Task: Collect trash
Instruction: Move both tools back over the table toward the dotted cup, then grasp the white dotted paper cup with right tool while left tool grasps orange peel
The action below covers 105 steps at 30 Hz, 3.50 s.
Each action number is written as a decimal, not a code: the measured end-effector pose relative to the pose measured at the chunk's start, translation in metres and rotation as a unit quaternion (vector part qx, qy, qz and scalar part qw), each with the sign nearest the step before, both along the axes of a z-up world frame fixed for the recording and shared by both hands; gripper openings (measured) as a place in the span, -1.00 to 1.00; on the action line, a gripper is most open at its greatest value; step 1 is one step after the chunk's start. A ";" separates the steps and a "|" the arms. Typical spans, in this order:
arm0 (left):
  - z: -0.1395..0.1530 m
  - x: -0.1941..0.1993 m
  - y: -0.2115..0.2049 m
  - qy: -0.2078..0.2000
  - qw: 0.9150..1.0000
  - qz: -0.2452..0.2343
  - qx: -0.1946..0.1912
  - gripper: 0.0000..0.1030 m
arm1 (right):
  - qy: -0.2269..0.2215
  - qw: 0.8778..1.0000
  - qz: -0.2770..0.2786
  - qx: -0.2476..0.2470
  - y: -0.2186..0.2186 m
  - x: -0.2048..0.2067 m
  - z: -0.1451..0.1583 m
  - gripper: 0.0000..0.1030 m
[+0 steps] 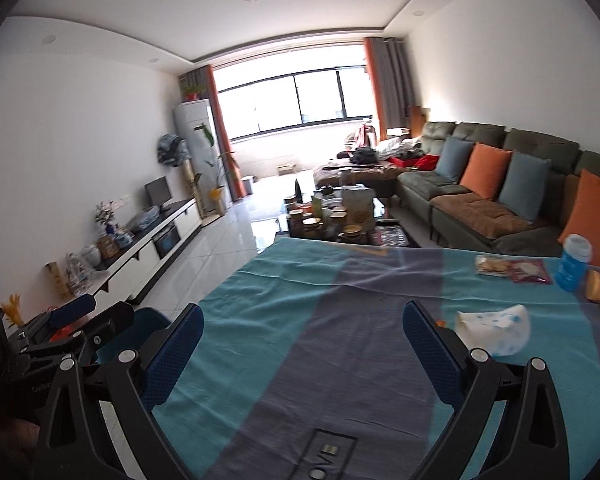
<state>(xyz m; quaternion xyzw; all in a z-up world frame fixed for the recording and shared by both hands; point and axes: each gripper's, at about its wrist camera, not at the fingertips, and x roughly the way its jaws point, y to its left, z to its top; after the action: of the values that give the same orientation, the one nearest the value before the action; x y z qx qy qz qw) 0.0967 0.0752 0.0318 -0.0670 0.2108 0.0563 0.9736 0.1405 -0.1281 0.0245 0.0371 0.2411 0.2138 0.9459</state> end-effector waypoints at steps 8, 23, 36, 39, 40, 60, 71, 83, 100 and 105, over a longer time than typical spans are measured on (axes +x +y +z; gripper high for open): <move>-0.019 0.028 -0.053 0.019 0.998 -0.063 0.002 0.89 | 0.000 0.998 -0.067 -0.015 -0.051 -0.005 -0.006 0.87; -0.051 0.080 -0.108 0.060 0.989 -0.134 0.012 0.89 | 0.053 0.990 -0.122 -0.054 -0.112 0.040 -0.039 0.87; -0.068 0.113 -0.124 0.092 0.984 -0.150 0.010 0.89 | 0.118 0.984 -0.104 -0.079 -0.119 0.096 -0.069 0.87; -0.072 0.121 -0.129 0.100 0.982 -0.158 0.013 0.89 | 0.130 0.983 -0.096 -0.081 -0.117 0.104 -0.075 0.87; -0.073 0.123 -0.131 0.102 0.982 -0.160 0.013 0.89 | 0.133 0.983 -0.096 -0.084 -0.116 0.107 -0.076 0.87; -0.088 0.170 -0.147 0.133 0.977 -0.163 0.013 0.89 | 0.170 0.980 -0.084 -0.065 -0.129 0.130 -0.098 0.49; -0.095 0.199 -0.187 0.146 0.970 -0.195 0.014 0.89 | 0.151 0.981 -0.114 -0.043 -0.159 0.120 -0.084 0.48; -0.120 0.239 -0.217 0.219 0.951 -0.219 -0.004 0.34 | 0.137 0.982 -0.132 -0.016 -0.184 0.108 -0.076 0.48; -0.121 0.226 -0.218 0.219 0.941 -0.257 -0.013 -0.66 | 0.124 0.985 -0.119 -0.004 -0.176 0.094 -0.066 0.48; -0.113 0.210 -0.198 0.206 0.947 -0.248 -0.017 -0.69 | 0.119 0.987 -0.111 -0.002 -0.167 0.089 -0.061 0.48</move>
<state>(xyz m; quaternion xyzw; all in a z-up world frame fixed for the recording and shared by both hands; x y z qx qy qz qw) 0.3071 -0.1229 -0.0810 -0.0166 0.4177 -0.1777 0.8909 0.2293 -0.2948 -0.0364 0.0865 0.3465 0.1010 0.9286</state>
